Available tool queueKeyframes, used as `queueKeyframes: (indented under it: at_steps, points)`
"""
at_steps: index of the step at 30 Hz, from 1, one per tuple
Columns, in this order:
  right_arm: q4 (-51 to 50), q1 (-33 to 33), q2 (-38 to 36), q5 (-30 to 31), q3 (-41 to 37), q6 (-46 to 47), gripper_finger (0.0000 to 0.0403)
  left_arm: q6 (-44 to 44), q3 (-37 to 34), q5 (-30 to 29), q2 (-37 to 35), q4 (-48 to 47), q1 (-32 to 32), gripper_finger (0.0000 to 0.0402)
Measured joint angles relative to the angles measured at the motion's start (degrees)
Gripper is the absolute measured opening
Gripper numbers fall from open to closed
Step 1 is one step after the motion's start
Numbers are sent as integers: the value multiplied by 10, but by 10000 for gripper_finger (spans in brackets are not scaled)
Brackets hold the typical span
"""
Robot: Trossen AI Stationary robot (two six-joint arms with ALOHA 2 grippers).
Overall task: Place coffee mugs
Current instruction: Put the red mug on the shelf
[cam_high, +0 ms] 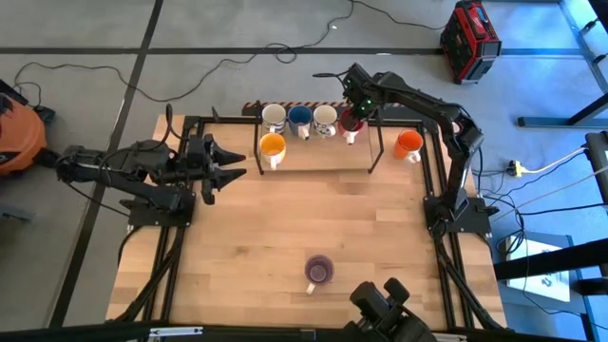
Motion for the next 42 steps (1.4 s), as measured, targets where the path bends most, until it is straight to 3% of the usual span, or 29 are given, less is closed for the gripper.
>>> queueKeyframes:
  at_steps: [27, 37, 42]
  points:
    - [42, -4, 10, -4, -1, -15, 28, 0, 0, 0, 0, 1, 0, 196]
    - [43, -4, 10, -10, -1, -27, 120, 0, 0, 0, 0, 1, 0, 196]
    - [43, -4, 10, -5, -1, -29, 146, 0, 0, 0, 0, 1, 0, 196]
